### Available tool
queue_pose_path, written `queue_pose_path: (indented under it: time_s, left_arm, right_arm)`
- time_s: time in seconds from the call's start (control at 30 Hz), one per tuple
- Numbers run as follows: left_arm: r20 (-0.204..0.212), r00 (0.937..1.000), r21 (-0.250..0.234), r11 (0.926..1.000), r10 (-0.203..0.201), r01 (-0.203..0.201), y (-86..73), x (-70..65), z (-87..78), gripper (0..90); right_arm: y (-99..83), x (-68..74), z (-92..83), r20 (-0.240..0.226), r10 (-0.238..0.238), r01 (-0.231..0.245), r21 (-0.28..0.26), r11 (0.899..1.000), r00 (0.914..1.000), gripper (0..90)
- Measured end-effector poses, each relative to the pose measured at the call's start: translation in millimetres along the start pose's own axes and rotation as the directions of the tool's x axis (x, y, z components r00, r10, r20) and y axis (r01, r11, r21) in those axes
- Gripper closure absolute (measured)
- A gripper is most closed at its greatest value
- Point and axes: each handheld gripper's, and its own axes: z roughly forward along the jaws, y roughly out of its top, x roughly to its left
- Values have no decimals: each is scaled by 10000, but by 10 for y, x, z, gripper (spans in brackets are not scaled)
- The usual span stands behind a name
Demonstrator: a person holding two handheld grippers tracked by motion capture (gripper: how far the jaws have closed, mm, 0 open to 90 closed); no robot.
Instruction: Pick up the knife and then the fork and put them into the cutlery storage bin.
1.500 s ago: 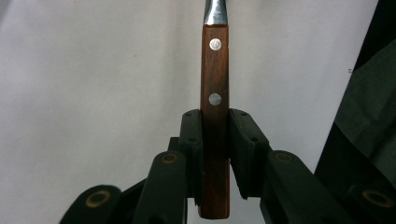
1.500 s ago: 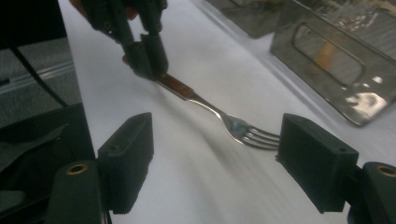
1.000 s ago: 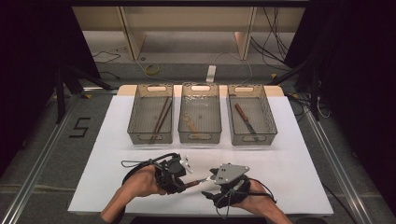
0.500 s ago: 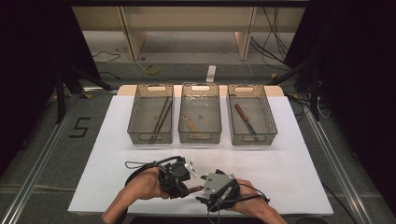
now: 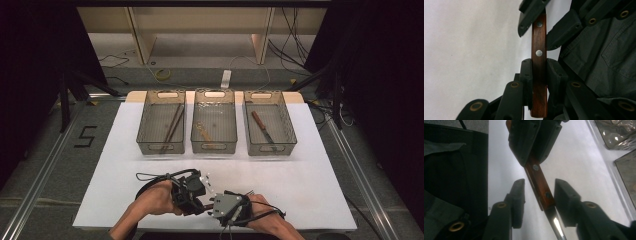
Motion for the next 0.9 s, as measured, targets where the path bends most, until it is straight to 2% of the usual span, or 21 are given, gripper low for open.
queue_pose_path:
  time_s: [0.07, 0.1, 0.13, 0.17, 0.23, 0.3, 0.37, 0.4, 0.43, 0.53, 0.63, 0.77, 0.83, 0.9]
  left_arm:
    - [50, 10000, -1, 10000, -27, 27, 2, -9, 11, 752]
    - [82, 9997, -169, 9996, -212, 213, 2, -24, 23, 752]
    - [78, 10000, -4, 10000, -43, 43, 3, -11, 15, 751]
    - [125, 9998, -104, 9998, -174, 175, 1, -19, 22, 751]
    - [202, 9998, 35, 10000, 80, -81, -4, 6, 4, 750]
    - [265, 9996, -82, 9999, 69, -67, -8, 4, -11, 747]
    - [237, 9997, -294, 9996, -25, 32, -8, 12, -40, 740]
    - [255, 9996, -420, 9990, -146, 156, -11, 16, -47, 738]
    - [277, 9994, -520, 9984, -197, 211, -14, 22, -56, 734]
    - [417, 9986, -768, 9964, -334, 366, -31, 44, -84, 719]
    - [365, 9980, -849, 9948, -525, 555, -72, 93, -121, 608]
    - [56, 9943, -1407, 9843, -1067, 1064, -119, 151, -180, 434]
    - [-23, 9909, -1769, 9753, -1345, 1320, -144, 178, -213, 385]
    - [-295, 9865, -2184, 9642, -1608, 1507, -168, 205, -243, 327]
  right_arm:
    - [1, 2, 7, 4, -189, 189, 65, 9998, 9998, 687]
    - [-1, 8, 9, 42, -267, 266, 123, 9996, 9996, 694]
    - [-3, 19, 8, 43, -331, 330, 187, 9993, 9994, 702]
    - [-1, 24, 14, 54, -540, 539, 204, 9983, 9985, 710]
    - [3, 42, 16, 212, -786, 778, 332, 9964, 9967, 730]
    - [4, 57, 13, 40, -1191, 1187, 581, 9912, 9929, 754]
    - [2, 74, 14, -29, -1372, 1370, 703, 9881, 9905, 775]
    - [2, 84, 19, -71, -1137, 1139, 636, 9915, 9935, 777]
    - [0, 70, 14, 24, -1152, 1149, 569, 9917, 9933, 778]
    - [2, 48, -17, -81, -1264, 1266, 570, 9903, 9920, 779]
    - [-6, 34, -41, 35, -1157, 1153, 553, 9918, 9933, 779]
    - [-35, -19, -85, 207, -943, 931, 531, 9942, 9953, 779]
    - [-53, -57, -115, 512, -692, 669, 453, 9967, 9963, 779]
    - [-81, -111, -154, 519, -524, 499, 494, 9975, 9973, 779]
